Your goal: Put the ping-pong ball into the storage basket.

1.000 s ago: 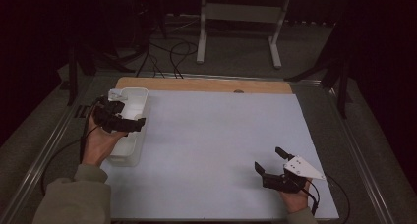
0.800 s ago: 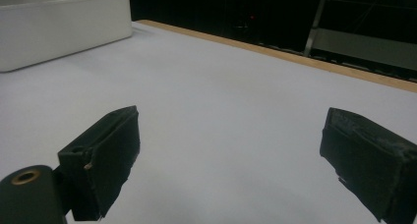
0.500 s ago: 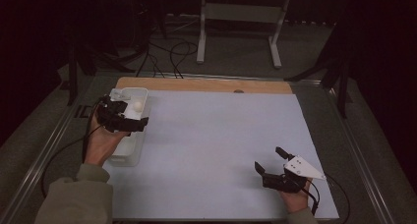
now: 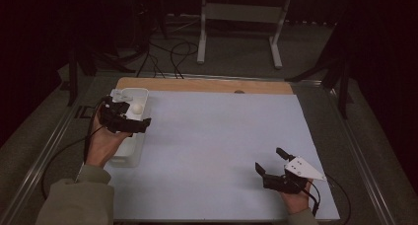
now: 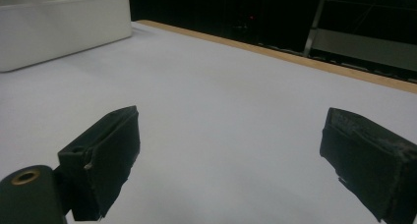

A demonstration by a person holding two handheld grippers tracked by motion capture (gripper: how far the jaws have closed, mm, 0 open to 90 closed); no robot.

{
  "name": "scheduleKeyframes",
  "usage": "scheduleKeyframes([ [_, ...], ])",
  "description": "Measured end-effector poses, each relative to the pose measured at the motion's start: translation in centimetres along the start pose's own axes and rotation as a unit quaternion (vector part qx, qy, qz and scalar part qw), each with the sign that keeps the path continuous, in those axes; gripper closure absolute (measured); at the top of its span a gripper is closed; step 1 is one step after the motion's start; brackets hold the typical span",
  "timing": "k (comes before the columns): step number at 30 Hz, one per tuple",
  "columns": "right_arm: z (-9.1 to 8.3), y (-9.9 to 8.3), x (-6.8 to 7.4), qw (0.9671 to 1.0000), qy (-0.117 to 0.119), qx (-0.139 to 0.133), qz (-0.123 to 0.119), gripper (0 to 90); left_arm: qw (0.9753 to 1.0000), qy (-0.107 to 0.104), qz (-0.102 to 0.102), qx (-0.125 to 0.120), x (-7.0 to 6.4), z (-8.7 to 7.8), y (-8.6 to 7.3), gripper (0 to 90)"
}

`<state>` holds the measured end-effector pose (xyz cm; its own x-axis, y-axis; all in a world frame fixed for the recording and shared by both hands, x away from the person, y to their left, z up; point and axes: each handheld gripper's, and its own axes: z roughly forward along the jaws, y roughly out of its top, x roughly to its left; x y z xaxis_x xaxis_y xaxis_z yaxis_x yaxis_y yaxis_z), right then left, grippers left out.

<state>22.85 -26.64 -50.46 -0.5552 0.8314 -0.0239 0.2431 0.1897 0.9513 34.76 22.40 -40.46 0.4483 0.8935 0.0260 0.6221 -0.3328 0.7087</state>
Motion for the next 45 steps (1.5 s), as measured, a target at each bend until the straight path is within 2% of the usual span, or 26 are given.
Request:
scheduleKeyframes([
  [17, 0.0, 0.0, 0.0, 1.0000, 0.001, 0.000, 0.000, 7.8, 0.9997, -0.013, 0.014, -0.014, -1.0, -0.1, 0.2, 0.0],
  [45, 0.0, 0.0, 0.0, 1.0000, 0.001, -0.001, 0.000, 7.9, 0.9985, -0.029, 0.041, -0.024, -2.9, 0.0, 0.4, 0.0],
])
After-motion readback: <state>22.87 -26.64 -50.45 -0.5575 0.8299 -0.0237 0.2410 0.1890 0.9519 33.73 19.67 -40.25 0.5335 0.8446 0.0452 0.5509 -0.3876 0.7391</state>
